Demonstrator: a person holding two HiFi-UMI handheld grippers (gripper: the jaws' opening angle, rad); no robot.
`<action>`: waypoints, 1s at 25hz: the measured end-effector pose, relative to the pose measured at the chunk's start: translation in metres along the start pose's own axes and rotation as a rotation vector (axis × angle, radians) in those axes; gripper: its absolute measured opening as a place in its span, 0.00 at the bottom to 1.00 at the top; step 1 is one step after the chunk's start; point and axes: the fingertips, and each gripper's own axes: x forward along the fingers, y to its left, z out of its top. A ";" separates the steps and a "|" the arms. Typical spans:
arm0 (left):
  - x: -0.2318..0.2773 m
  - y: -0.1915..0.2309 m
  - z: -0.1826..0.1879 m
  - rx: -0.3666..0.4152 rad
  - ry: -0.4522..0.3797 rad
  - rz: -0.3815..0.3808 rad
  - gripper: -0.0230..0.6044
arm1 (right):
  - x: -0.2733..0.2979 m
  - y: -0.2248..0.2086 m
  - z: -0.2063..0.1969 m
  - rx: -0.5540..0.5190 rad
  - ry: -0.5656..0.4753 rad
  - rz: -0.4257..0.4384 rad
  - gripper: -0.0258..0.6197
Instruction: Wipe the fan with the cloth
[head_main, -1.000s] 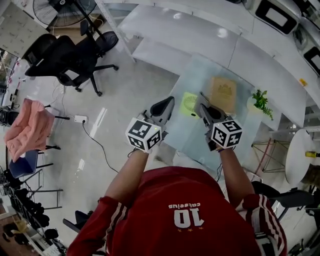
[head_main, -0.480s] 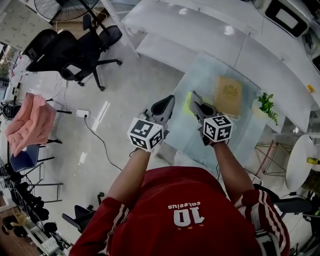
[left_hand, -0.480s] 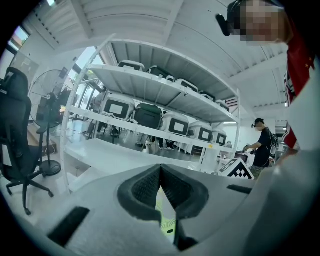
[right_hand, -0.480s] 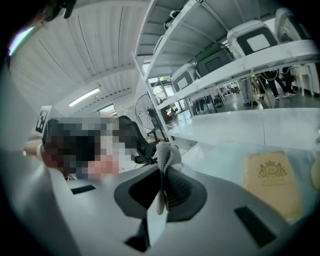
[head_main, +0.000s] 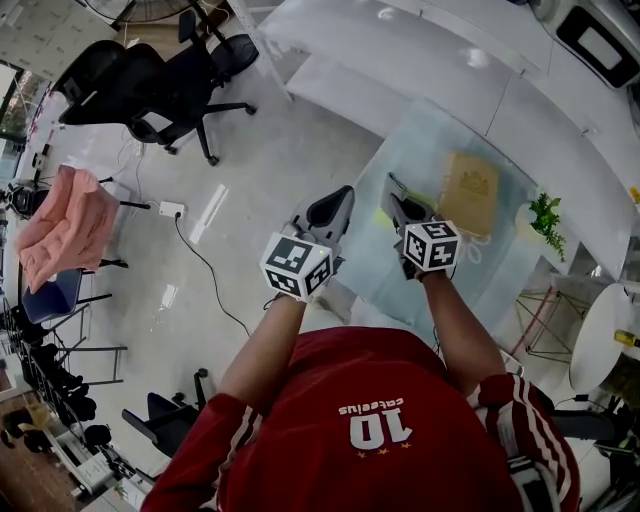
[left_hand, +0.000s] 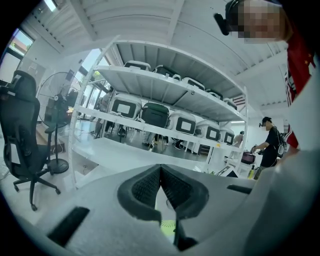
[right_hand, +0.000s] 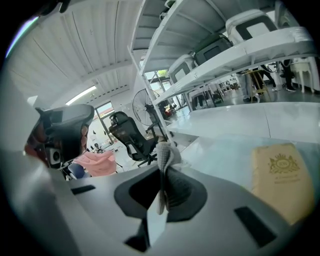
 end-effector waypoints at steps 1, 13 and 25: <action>0.000 0.001 -0.001 0.001 0.003 0.004 0.03 | 0.002 -0.001 -0.001 0.000 0.003 -0.002 0.07; -0.008 0.006 -0.012 0.015 0.032 0.034 0.04 | 0.009 -0.016 -0.012 0.025 0.015 -0.058 0.07; -0.003 -0.003 -0.011 0.025 0.039 0.029 0.04 | -0.003 -0.023 -0.018 0.039 0.021 -0.077 0.07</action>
